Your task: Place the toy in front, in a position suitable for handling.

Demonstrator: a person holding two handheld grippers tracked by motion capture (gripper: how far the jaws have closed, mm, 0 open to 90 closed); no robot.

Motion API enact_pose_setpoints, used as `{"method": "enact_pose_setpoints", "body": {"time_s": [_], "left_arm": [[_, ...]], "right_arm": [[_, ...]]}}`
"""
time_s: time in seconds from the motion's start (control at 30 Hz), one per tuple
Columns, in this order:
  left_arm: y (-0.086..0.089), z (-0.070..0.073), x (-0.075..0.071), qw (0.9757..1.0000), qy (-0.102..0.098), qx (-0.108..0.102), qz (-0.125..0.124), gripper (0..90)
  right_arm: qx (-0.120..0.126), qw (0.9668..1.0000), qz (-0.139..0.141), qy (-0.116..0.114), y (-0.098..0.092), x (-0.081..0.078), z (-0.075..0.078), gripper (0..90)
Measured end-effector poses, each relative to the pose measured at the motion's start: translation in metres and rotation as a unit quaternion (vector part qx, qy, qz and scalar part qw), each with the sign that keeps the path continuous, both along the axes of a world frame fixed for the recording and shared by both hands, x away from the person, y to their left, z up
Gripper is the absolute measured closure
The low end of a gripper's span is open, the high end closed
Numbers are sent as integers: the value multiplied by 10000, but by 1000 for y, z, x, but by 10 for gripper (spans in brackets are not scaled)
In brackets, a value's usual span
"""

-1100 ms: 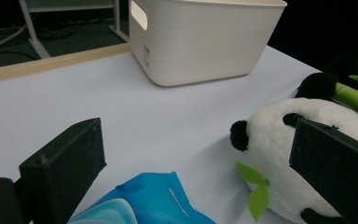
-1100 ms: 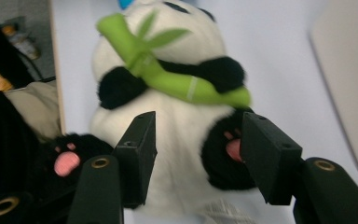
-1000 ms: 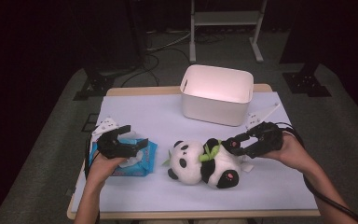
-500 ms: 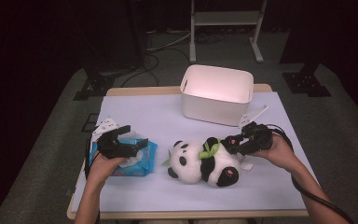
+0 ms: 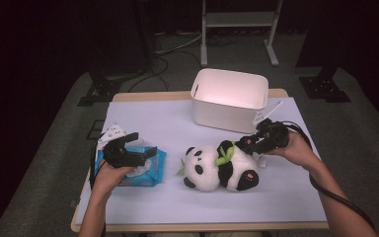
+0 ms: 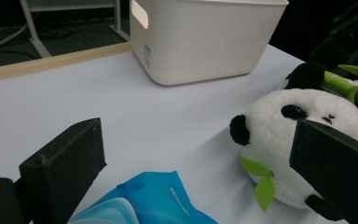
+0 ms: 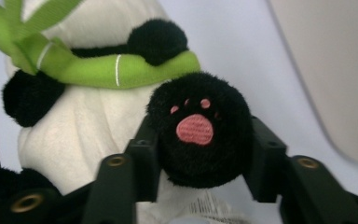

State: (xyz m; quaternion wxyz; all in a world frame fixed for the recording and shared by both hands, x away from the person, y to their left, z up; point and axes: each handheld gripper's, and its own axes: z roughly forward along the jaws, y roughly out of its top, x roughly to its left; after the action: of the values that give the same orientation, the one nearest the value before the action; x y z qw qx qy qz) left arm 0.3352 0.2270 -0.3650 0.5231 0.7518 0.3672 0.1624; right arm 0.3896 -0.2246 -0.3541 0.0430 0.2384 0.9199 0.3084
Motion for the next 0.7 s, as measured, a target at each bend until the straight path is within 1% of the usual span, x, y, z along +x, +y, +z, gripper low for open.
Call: {"method": "enact_pose_setpoints", "body": {"time_s": [0.03, 0.07, 0.1, 0.17, 0.2, 0.23, 0.27, 0.3, 0.33, 0.37, 0.4, 0.47, 0.5, 0.53, 0.57, 0.6, 0.63, 0.67, 0.7], "left_arm": [[1, 0, 0, 10000, -10, 1, 6, 24], [1, 0, 0, 10000, -12, -18, 35, 24], [2, 0, 0, 10000, 0, -9, 31, 24], [2, 0, 0, 10000, 5, -10, 28, 24], [2, 0, 0, 10000, 0, 7, 17, 24], [1, 0, 0, 10000, -7, 11, 6, 24], [1, 0, 0, 10000, -7, -8, 11, 24], [1, 1, 0, 10000, -12, -8, 7, 24], [1, 1, 0, 10000, -16, 6, 5, 23], [1, 1, 0, 10000, -16, 6, 5, 24], [0, 0, 0, 10000, -7, 9, 10, 24], [0, 0, 0, 10000, 6, 5, 7, 24], [-1, 0, 0, 10000, 8, 13, -5, 24], [-1, 0, 0, 10000, -5, 19, -15, 24], [-1, 0, 0, 10000, -4, 13, -14, 24], [-2, 1, 0, 10000, 3, 15, -23, 24], [-2, 1, 0, 10000, 3, 15, -23, 24], [-2, 1, 0, 10000, -1, 22, -28, 24], [-1, 1, 0, 10000, 1, 14, -28, 24]], "right_arm": [[47, 10000, -30, -16, -1, -1, -1, 482], [153, 9999, -64, 10, -4, -2, -2, 463], [355, 9992, -148, 103, -10, -4, -2, 425], [404, 9990, -164, 75, -13, -7, -1, 418], [464, 9987, -204, -60, -17, -12, 5, 396], [464, 9987, -204, -60, -17, -12, 5, 396], [537, 9980, -225, -232, -21, -20, 16, 390], [537, 9980, -225, -232, -21, -20, 16, 390], [743, 9966, -171, -326, -22, -27, 26, 372], [743, 9966, -171, -326, -22, -27, 26, 372], [802, 9961, -134, -328, -21, -30, 29, 361], [912, 9949, 88, -421, -16, -37, 34, 362], [973, 9943, 225, -383, -11, -40, 35, 362], [914, 9947, 322, -329, -6, -42, 35, 361], [773, 9955, 414, -352, 1, -44, 32, 361], [659, 9958, 576, -252, 11, -45, 27, 361], [659, 9958, 576, -252, 11, -45, 27, 361], [547, 9961, 653, -227, 16, -45, 24, 359], [413, 9964, 708, -224, 25, -45, 17, 320]]}}
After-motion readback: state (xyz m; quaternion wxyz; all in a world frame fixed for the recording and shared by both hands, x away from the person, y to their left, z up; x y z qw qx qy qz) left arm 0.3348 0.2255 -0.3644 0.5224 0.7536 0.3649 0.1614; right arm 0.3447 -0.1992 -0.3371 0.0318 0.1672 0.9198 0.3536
